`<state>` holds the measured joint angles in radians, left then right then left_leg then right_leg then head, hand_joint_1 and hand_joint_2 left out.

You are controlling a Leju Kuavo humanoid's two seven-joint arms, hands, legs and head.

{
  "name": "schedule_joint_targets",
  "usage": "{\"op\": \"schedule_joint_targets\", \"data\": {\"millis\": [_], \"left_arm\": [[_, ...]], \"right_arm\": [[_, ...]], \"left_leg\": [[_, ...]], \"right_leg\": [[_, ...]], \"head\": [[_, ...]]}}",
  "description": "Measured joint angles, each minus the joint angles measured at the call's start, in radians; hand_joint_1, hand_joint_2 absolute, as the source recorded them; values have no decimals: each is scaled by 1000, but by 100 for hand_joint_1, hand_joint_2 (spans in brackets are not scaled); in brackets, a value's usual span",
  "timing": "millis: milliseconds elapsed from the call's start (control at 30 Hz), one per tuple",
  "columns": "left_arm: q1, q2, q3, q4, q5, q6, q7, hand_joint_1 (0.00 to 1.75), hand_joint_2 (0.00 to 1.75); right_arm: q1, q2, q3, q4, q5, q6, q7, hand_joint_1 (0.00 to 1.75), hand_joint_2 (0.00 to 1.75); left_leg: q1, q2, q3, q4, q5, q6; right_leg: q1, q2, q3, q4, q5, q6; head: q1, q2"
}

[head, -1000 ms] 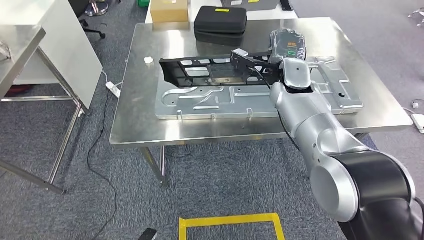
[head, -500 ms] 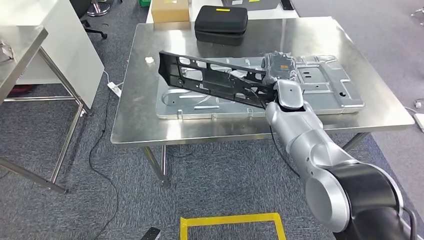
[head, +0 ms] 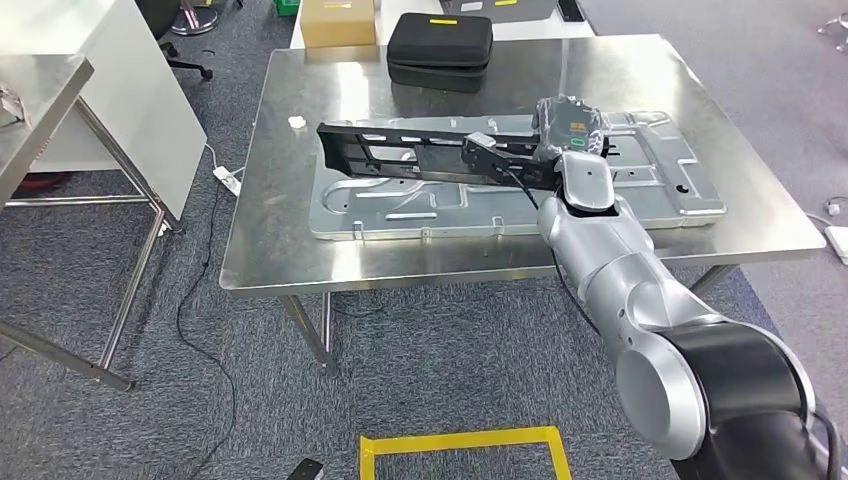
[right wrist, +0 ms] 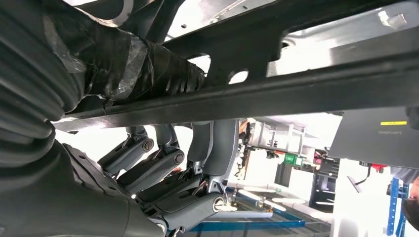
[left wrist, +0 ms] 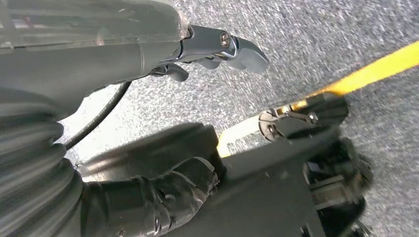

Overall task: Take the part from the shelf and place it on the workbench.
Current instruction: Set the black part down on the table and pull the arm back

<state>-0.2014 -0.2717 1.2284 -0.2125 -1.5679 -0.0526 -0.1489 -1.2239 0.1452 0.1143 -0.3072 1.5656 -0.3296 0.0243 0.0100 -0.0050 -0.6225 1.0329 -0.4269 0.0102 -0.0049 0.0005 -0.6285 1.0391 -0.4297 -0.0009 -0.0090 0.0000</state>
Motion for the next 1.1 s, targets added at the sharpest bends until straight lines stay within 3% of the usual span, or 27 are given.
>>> {"op": "schedule_joint_targets", "data": {"millis": [67,100,200,233,267,300,367,433,533,600,700,733,767,800,867,900,967,1100], "left_arm": [[0,0,0,0,0,0,0,0,175],[0,0,0,0,0,0,0,0,175],[-1,0,0,0,0,0,0,0,175],[0,0,0,0,0,0,0,0,175],[0,0,0,0,-1,-1,-1,0,175],[0,0,0,0,-1,-1,-1,0,175],[0,0,0,0,-2,0,-3,0,175],[0,0,0,0,-3,1,-4,0,175],[1,0,0,0,-3,1,-4,0,175],[1,0,0,0,-3,1,-4,0,175],[1,1,0,0,-3,1,-4,0,175],[1,1,0,0,-3,1,-4,0,175],[0,1,0,0,-3,1,-4,0,175],[1,1,0,0,-3,0,-4,0,175],[2,2,0,0,-3,0,-4,0,175],[2,3,0,0,-3,-1,-4,0,175],[2,4,0,0,-3,-2,-5,0,175],[4,6,0,0,-3,-3,-7,0,175]], "right_arm": [[-3,-1,-1,-1,0,0,0,175,175],[-5,-2,-1,-1,0,0,0,175,175],[-7,-5,-3,0,1,0,4,175,175],[-5,-6,-4,0,1,0,6,175,175],[-4,-7,-6,0,2,1,8,175,175],[-4,-8,-9,0,3,1,9,175,175],[-9,-11,-16,0,3,1,9,175,175],[-14,-13,-23,0,3,2,8,175,175],[-16,-18,-33,-1,3,3,7,175,175],[-19,-21,-39,-3,3,3,7,175,175],[-19,-21,-42,-5,3,4,7,175,175],[-17,-22,-43,-5,3,4,7,175,175],[-15,-22,-44,-4,3,5,7,175,175],[-13,-23,-45,-5,3,6,7,175,175],[-14,-24,-47,-5,3,9,8,175,175],[-16,-25,-49,-5,3,11,8,175,175],[-21,-30,-51,-5,3,17,9,175,175],[-30,-38,-51,-7,3,24,9,175,175]], "left_leg": [[2,1,3,-8,5,13],[4,1,5,-12,8,18],[4,3,4,-13,9,24],[4,3,4,-13,8,25],[4,3,4,-12,8,25],[4,2,5,-12,7,25],[3,0,5,-10,5,20],[0,-2,2,-8,5,11],[1,-2,-1,-9,5,-5],[1,-1,-18,28,-19,-15],[2,0,-110,214,-98,-23],[3,0,-139,263,-109,-24],[2,0,-151,277,-99,-24],[2,1,-141,249,-70,-23],[2,1,-79,116,4,-16],[0,2,-47,53,25,-11],[-4,2,-16,-6,24,-1],[-2,0,14,-29,11,21]], "right_leg": [[-4,0,-6,17,-16,11],[-5,0,-21,51,-38,16],[-9,0,-105,236,-126,27],[-9,-1,-124,276,-134,29],[-10,-1,-126,280,-124,29],[-10,-1,-108,242,-96,27],[-8,-1,-38,99,-31,19],[-2,0,4,9,-6,11],[0,1,7,-5,-7,-3],[-6,0,14,-13,-5,-17],[-6,1,20,-16,-10,-32],[-5,1,23,-15,-12,-33],[-4,2,26,-15,-16,-33],[-3,4,32,-14,-20,-31],[-3,5,46,-13,-32,-25],[-1,6,51,-12,-38,-21],[1,6,54,-11,-42,-10],[-1,4,47,24,-49,9]], "head": [[0,0],[0,0],[0,0],[0,0],[0,0],[0,0],[0,0],[0,0],[0,0],[0,0],[0,0],[0,0],[0,0],[0,0],[0,0],[0,0],[0,0],[1,0]]}}
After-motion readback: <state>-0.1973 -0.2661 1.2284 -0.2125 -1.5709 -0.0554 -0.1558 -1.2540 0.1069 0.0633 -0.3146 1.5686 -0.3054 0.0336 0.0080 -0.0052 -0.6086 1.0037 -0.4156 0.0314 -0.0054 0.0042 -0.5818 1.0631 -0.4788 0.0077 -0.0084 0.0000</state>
